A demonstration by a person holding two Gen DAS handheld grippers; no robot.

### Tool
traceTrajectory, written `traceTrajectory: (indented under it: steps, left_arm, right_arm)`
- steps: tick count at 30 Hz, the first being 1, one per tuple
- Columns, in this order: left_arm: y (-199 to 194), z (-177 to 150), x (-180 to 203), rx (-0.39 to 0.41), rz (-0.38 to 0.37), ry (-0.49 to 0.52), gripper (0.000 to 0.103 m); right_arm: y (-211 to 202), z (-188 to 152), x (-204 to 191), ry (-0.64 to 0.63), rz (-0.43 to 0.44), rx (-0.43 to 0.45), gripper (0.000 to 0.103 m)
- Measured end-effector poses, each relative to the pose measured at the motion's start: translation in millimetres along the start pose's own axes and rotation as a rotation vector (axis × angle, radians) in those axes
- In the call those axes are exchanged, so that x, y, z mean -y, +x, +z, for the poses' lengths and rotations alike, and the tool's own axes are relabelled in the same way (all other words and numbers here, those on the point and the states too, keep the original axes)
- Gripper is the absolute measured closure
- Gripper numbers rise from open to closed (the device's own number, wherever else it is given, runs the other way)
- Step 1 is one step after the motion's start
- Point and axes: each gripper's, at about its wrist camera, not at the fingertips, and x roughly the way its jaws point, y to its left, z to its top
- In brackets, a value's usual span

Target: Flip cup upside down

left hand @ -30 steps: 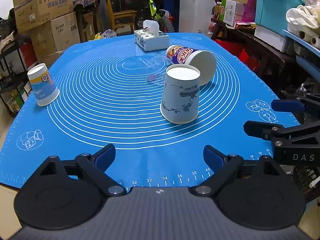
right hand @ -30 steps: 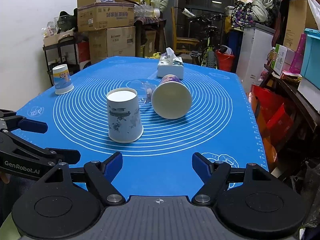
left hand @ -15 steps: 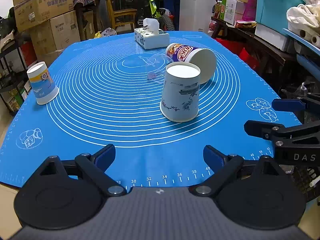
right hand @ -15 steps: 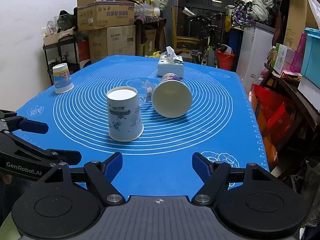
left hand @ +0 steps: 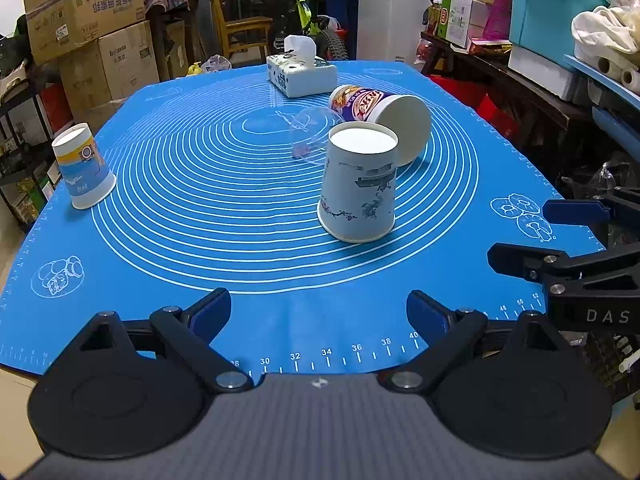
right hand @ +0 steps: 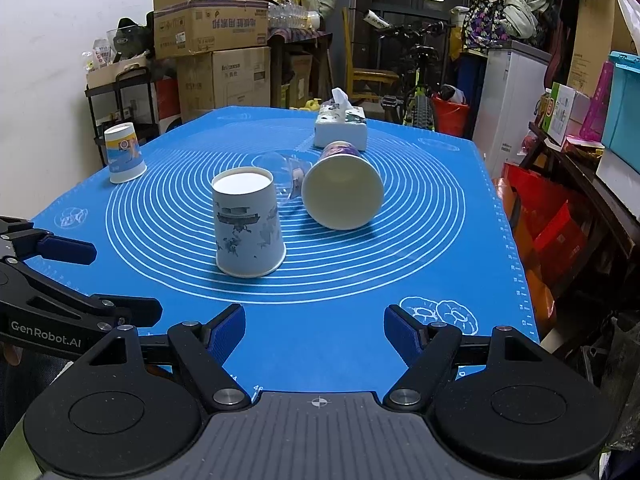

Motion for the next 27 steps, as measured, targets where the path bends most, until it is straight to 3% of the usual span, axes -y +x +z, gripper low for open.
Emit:
traceTrajectory:
  steps: [27]
  left_arm:
    - [1, -3, 10, -0.007, -0.005, 0.018, 0.009]
  right_arm:
    - [-1, -2, 4, 0.013, -0.002, -0.003, 0.023]
